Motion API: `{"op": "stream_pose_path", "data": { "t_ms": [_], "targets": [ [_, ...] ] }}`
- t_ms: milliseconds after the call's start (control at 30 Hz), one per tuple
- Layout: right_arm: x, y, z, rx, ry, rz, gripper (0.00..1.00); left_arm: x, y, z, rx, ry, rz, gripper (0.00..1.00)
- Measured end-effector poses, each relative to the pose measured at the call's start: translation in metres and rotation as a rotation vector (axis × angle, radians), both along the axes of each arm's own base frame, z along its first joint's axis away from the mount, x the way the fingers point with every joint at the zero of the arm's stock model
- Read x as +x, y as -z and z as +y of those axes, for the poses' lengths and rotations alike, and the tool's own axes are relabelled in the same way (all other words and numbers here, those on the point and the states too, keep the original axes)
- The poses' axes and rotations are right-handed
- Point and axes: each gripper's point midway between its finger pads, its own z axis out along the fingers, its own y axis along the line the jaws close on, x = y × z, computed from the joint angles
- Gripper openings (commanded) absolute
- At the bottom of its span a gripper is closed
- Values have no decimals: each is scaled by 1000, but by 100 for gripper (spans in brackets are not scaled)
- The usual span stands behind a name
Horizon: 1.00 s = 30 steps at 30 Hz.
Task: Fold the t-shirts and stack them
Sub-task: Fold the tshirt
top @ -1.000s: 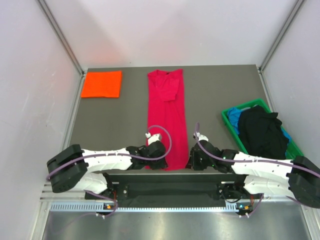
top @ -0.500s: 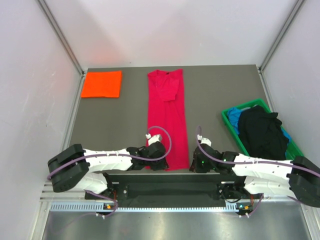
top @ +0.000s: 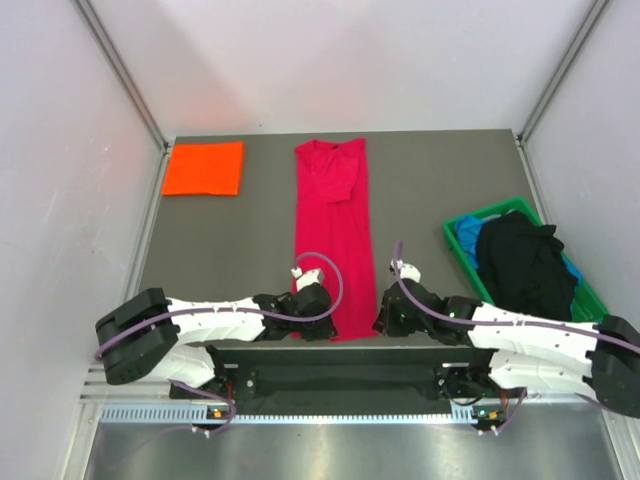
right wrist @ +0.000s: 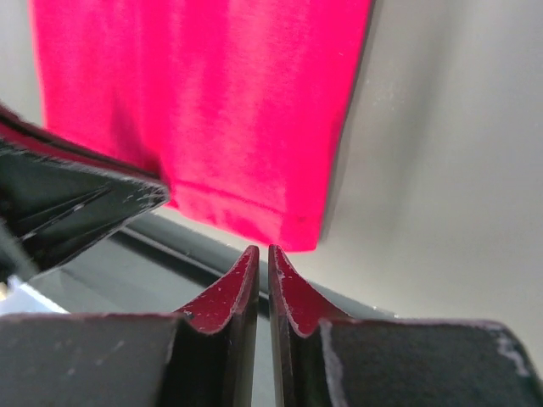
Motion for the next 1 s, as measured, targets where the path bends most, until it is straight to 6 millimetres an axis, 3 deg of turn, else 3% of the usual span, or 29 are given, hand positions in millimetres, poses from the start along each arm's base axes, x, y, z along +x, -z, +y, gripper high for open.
{"op": "stream_pose_path", "data": {
  "t_ms": [267, 400, 533, 633, 733, 900, 1000],
  "targets": [
    [-1, 38, -3, -94, -16, 53, 8, -2, 1, -3, -4, 6, 1, 21],
    [-1, 37, -2, -86, -18, 48, 9, -3, 1, -3, -5, 6, 2, 21],
    [-3, 34, -13, -115, -8, 44, 11, -4, 1, -3, -1, 6, 1, 23],
    [-4, 27, -20, -134, -2, 40, 15, -4, -3, -2, 7, 10, 1, 29],
    [0, 9, -15, -111, 3, 19, 16, -2, -18, -4, -2, 17, -15, 31],
    [9, -18, -1, -49, 6, -21, 15, 15, -75, -11, -65, 21, -123, 31],
    [12, -23, 4, -52, -3, -22, 14, 29, -95, 3, -84, -7, -167, 26]
  ]
}}
